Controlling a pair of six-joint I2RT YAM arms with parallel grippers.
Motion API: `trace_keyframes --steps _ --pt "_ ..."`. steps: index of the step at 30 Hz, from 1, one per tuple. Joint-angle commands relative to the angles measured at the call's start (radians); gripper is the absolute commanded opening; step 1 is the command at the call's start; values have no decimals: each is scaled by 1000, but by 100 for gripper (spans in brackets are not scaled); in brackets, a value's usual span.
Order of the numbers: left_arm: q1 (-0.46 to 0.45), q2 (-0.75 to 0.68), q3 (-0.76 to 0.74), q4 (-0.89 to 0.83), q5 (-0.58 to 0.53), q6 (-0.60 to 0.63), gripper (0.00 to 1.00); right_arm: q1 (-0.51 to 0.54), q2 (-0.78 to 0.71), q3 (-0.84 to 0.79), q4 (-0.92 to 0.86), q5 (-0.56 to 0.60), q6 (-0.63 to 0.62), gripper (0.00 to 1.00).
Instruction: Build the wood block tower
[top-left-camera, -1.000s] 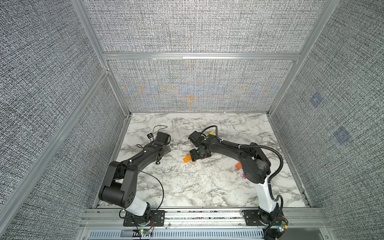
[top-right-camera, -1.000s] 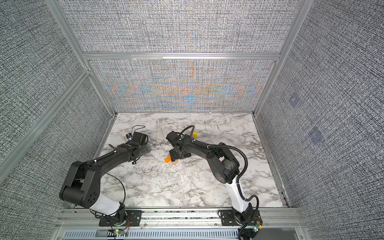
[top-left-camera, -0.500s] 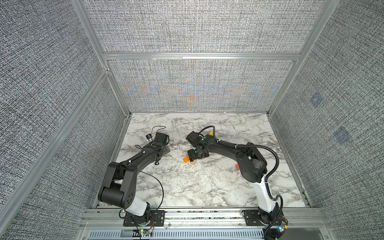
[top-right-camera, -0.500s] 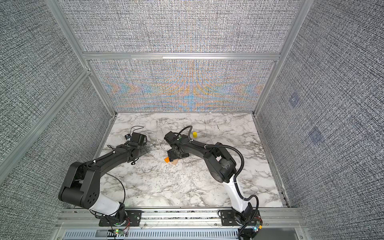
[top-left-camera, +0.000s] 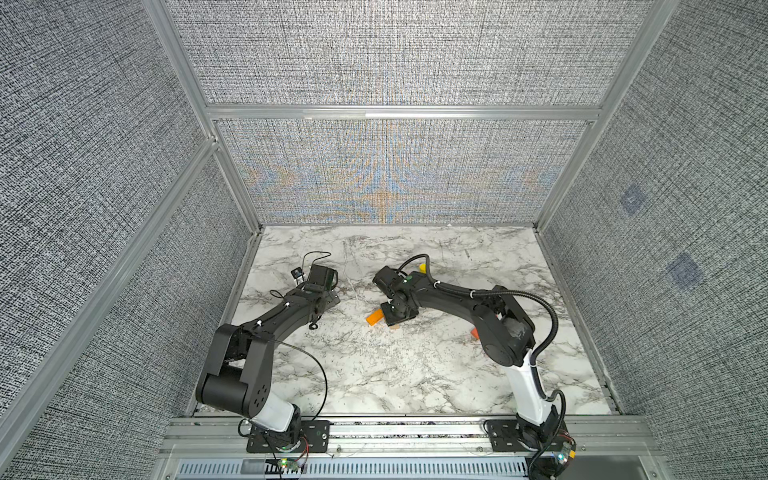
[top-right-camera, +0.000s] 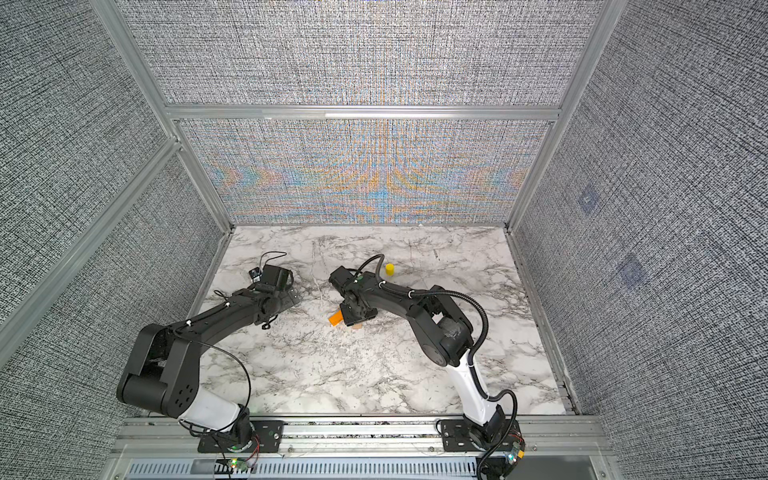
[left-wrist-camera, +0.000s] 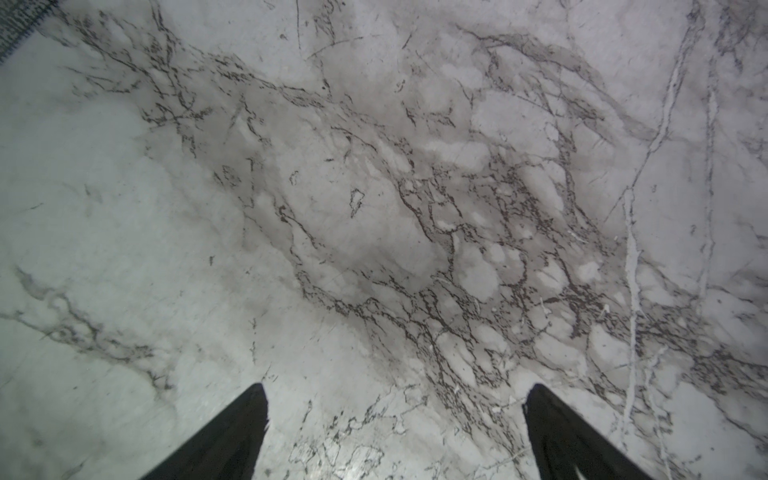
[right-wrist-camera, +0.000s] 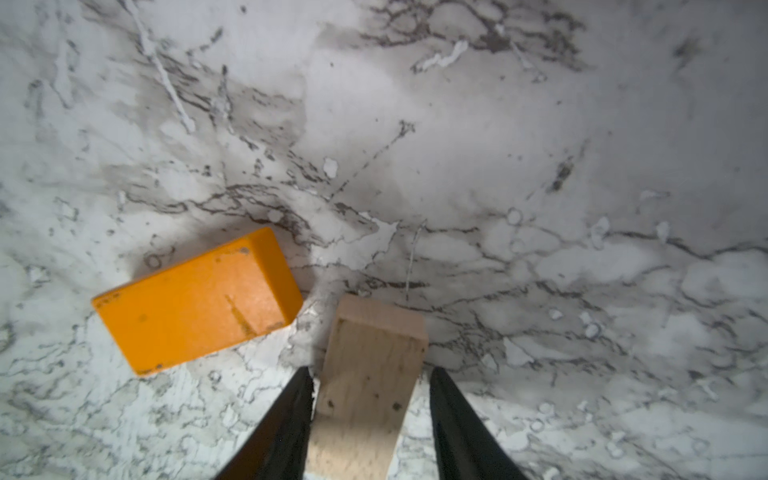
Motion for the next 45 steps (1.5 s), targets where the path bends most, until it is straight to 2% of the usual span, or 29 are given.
trace_keyframes --steps 1,7,14,22,32,38,45 --pt "1 0 -1 9 10 0 99 1 -16 -14 -25 19 -8 44" --pt "1 7 2 12 14 3 99 -12 -34 -41 -35 30 -3 34" --pt "1 6 -6 39 46 54 99 -59 -75 -107 -21 19 75 24" --pt "1 24 4 42 71 68 99 -78 -91 -139 -32 21 113 24" --pt "-1 -19 -13 52 102 113 99 -79 -148 -170 -14 35 102 57" --pt "-28 -28 16 53 197 164 99 -102 -260 -207 -36 46 76 65" --pt "-122 39 228 -96 184 203 99 -235 -447 -333 -25 37 62 70"
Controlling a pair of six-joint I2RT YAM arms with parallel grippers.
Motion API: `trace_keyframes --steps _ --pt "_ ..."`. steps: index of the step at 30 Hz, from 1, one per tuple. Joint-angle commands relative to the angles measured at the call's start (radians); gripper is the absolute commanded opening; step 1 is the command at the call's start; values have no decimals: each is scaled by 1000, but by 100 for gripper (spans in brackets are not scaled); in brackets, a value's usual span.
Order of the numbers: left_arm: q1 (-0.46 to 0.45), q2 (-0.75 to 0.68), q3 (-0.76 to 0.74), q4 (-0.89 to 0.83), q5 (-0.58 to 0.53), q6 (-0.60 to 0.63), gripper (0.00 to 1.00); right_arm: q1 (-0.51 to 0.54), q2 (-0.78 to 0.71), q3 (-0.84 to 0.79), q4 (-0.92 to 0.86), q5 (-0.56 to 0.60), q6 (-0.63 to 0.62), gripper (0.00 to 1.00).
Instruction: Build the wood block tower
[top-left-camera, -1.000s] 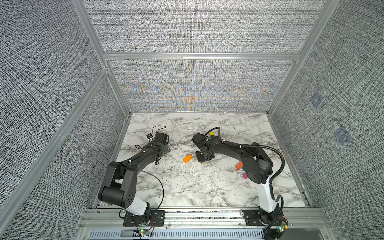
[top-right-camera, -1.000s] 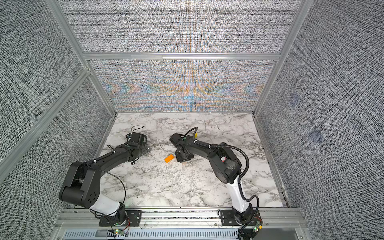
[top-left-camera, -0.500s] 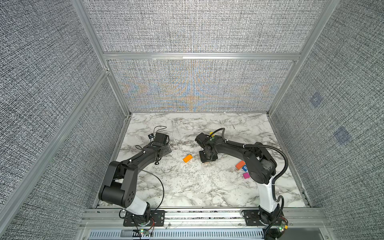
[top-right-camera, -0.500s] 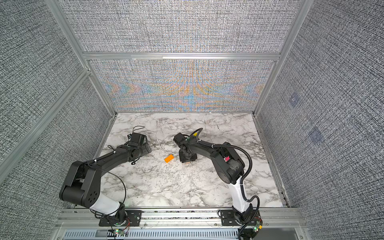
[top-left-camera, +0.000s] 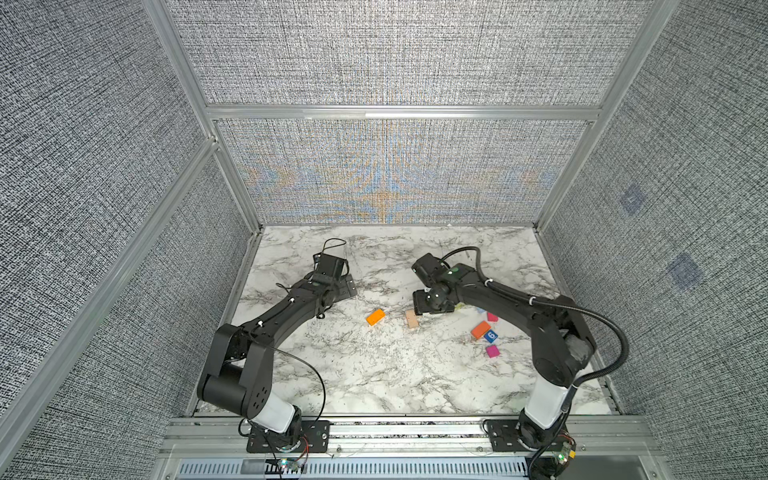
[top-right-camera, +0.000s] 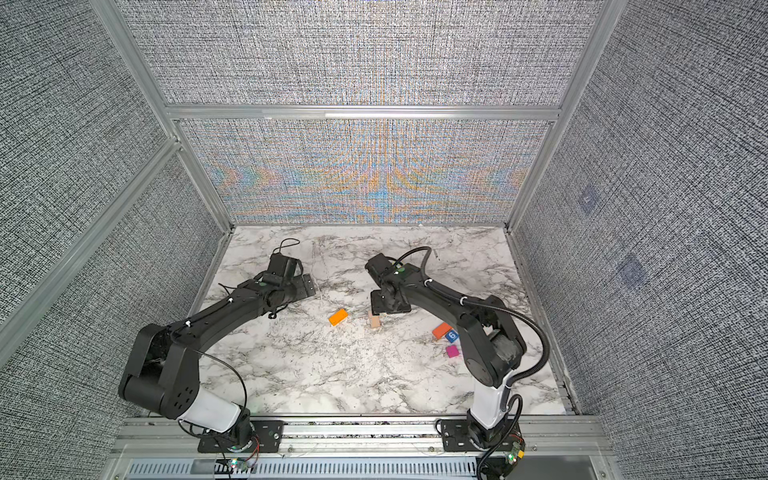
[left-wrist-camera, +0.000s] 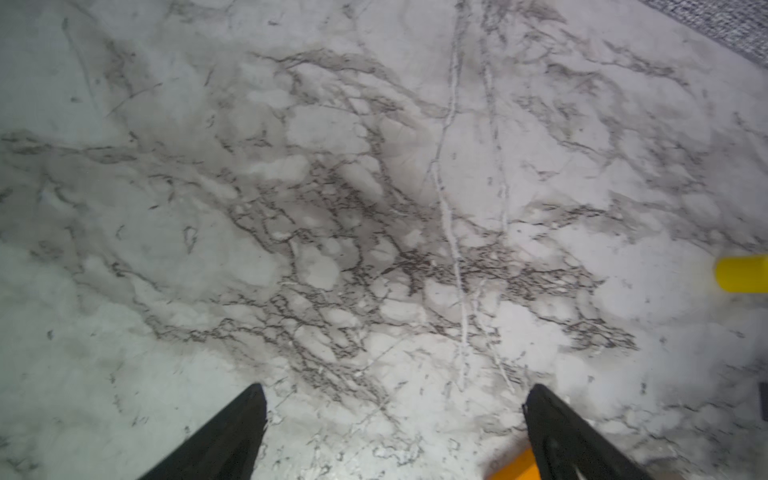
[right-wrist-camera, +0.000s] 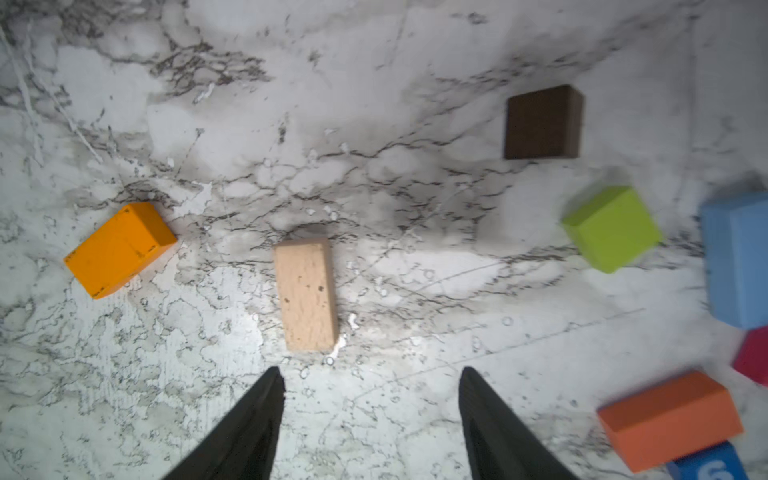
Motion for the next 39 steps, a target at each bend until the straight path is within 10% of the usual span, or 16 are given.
trace_keyframes --steps 1,18,39 --pt "-23 30 73 -78 18 30 99 -64 -66 -47 -5 1 -21 70" --pt "-73 378 460 -127 93 34 99 -292 38 -81 107 -32 -58 60" --pt "-72 478 499 -71 99 59 99 -311 233 57 89 -8 -64 57"
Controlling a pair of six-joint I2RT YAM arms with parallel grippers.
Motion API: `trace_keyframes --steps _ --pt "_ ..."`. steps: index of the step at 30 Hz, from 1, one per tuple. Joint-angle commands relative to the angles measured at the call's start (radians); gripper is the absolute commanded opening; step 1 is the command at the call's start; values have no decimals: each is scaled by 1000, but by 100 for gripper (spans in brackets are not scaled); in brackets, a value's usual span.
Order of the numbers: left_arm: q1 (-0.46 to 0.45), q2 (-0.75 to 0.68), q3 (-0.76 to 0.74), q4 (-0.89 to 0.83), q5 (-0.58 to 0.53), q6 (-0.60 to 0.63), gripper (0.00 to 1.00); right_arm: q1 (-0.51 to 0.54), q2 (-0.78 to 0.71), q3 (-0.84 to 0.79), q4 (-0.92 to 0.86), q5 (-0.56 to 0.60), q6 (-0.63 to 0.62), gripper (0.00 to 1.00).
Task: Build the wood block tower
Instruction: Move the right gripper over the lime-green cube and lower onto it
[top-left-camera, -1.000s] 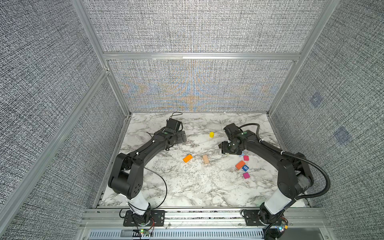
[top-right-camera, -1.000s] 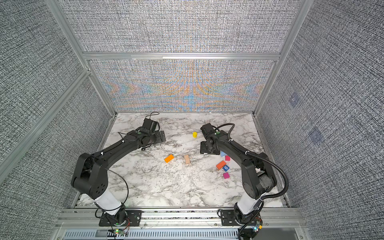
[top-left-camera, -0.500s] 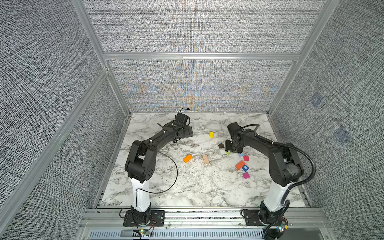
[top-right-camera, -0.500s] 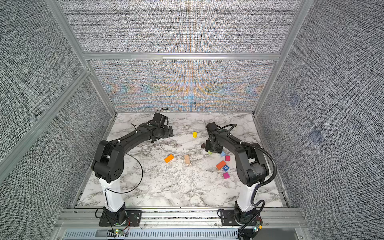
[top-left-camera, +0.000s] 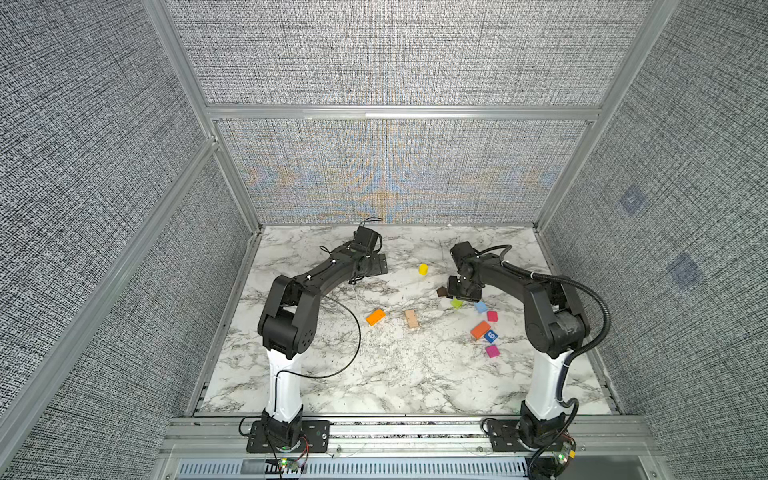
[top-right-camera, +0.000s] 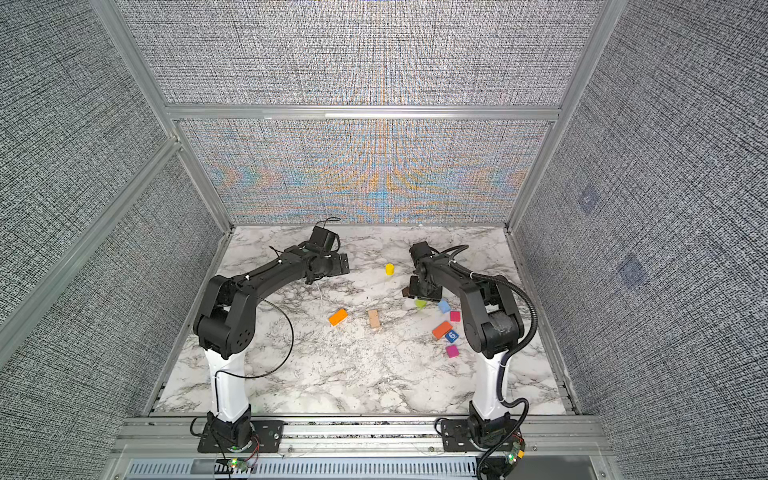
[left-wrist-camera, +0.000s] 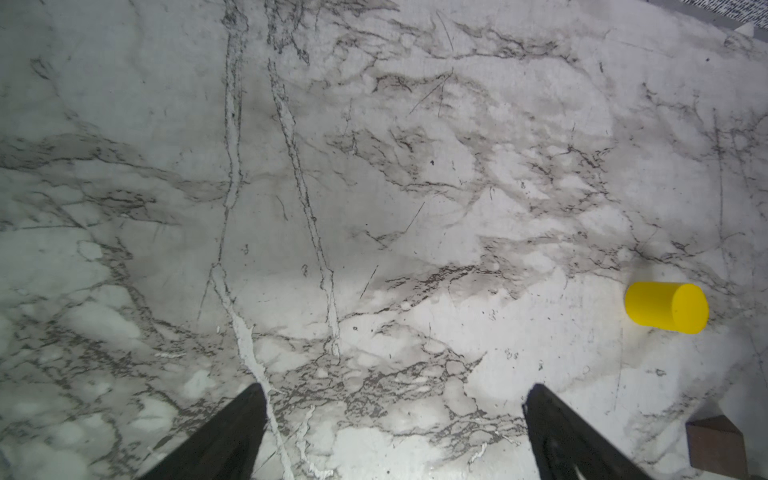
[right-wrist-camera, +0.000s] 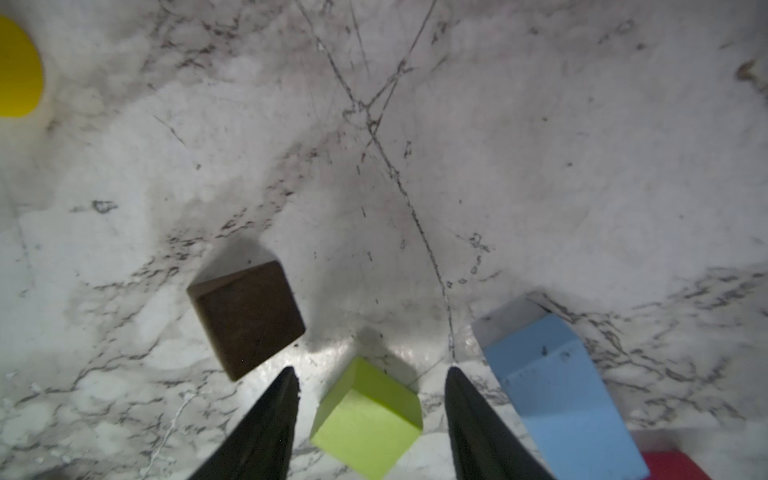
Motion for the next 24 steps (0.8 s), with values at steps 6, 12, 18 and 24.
trace_keyframes --steps 6,12,18,24 --pt "1 -22 -38 21 2 -1 99 3 -10 -19 -8 14 -4 54" --pt "1 -42 -65 32 5 -10 98 9 -34 -54 -13 24 -5 54" --pt "1 -73 -95 46 5 -18 99 11 -61 -84 -13 32 -6 51" --pt "1 -82 -109 50 5 -18 99 13 -63 -85 -18 33 -10 45"
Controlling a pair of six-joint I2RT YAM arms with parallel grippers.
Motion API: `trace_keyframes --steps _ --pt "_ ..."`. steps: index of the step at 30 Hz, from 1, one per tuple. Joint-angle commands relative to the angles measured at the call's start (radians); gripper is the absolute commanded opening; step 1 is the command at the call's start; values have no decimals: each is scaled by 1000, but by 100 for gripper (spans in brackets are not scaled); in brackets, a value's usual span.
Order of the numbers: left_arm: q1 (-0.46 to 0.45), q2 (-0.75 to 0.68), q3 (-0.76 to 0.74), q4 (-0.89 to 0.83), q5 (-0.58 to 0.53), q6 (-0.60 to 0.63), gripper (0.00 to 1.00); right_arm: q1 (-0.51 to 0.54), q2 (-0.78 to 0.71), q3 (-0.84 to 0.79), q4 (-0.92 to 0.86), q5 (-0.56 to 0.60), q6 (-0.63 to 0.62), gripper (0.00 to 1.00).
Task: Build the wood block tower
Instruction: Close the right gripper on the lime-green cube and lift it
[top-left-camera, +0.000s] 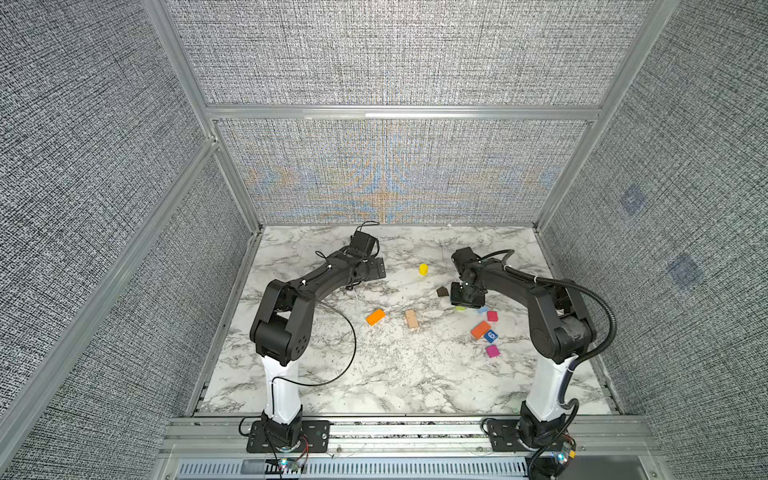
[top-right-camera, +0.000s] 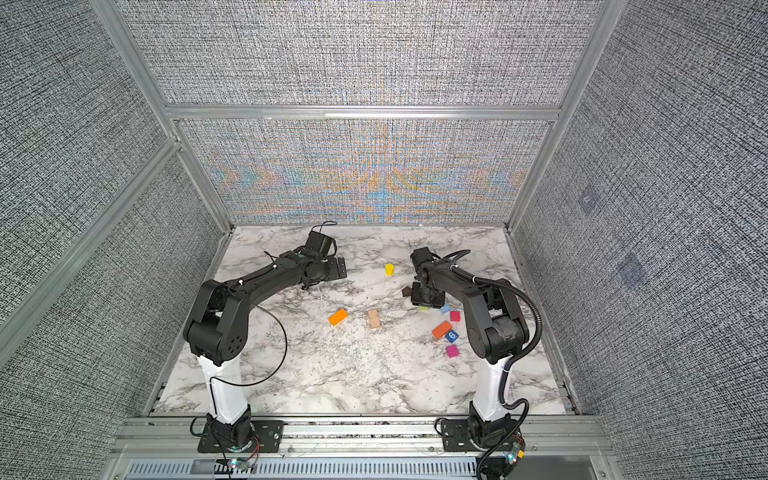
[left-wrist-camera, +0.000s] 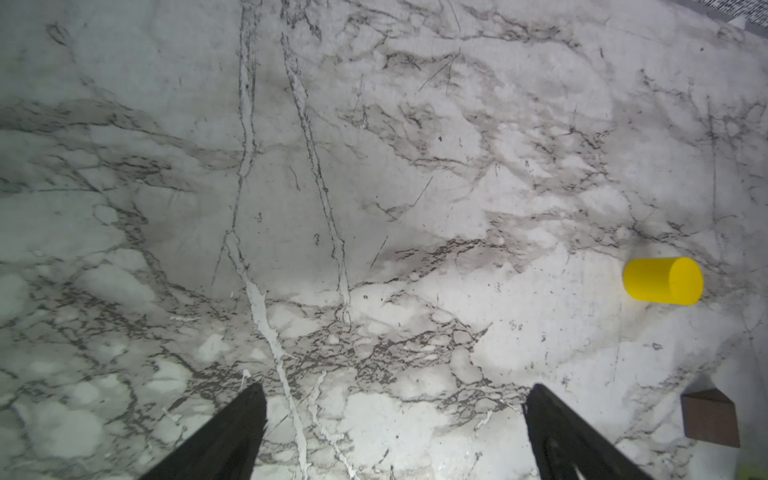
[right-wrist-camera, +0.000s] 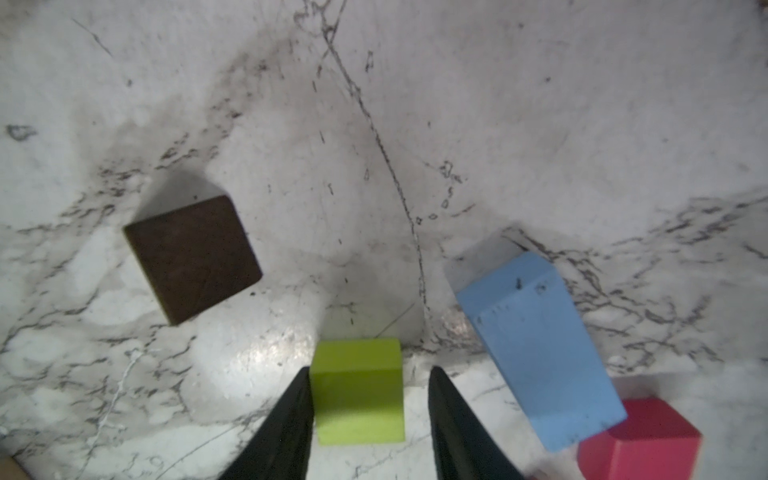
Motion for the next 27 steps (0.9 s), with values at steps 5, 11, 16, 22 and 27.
trace_keyframes --steps 5,11,16,22,27 --pt "1 -7 -5 2 -6 1 99 7 7 12 -16 15 -12 39" --pt "1 -11 -5 -6 -5 3 99 11 11 17 -21 15 -13 33" --pt "1 -26 -4 -37 4 13 99 23 -11 16 -36 28 -15 32" --pt "1 -112 -54 -54 3 7 99 60 -64 20 -76 41 -17 31" --pt "0 -205 -137 -66 -1 -10 99 105 -98 39 -123 46 -16 31"
